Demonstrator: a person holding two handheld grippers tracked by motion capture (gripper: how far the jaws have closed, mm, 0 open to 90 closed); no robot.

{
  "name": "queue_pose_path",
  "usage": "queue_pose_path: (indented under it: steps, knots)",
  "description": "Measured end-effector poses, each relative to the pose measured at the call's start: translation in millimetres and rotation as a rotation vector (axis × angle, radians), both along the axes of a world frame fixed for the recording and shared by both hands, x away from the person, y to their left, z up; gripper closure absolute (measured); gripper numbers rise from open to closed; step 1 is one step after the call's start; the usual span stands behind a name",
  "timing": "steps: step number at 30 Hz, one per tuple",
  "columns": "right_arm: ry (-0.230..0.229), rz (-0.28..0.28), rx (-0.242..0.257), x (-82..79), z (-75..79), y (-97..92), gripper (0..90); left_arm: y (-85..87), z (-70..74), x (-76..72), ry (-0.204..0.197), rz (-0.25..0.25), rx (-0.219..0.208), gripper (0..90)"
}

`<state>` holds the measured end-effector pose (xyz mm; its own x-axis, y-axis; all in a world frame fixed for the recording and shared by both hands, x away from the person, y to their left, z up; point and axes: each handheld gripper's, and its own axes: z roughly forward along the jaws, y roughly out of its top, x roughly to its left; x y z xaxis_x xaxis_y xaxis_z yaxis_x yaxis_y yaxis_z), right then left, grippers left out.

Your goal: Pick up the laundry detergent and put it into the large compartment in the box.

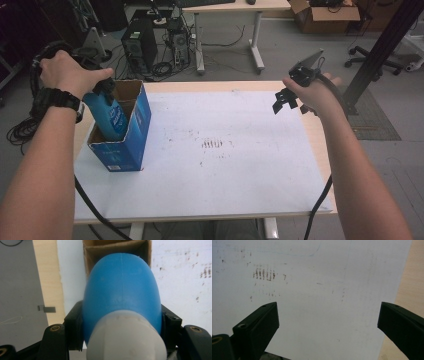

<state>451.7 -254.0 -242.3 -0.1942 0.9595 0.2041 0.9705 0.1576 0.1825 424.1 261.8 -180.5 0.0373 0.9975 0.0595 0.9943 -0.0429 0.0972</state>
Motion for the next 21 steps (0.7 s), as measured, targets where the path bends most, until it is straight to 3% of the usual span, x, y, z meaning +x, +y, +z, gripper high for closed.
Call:
queue_pose_path:
  steps: [13, 21]
  knots:
    - [0.011, -0.007, 0.003, -0.3, -6.0, -5.8, 3.5, -0.7, -43.6, 8.0, 0.037, -0.005, -0.004, 37.5]
    - [0.014, -0.008, 0.004, 0.3, -10.1, -6.9, 3.5, -1.1, -61.8, 10.6, 0.055, -0.011, 0.004, 37.5]
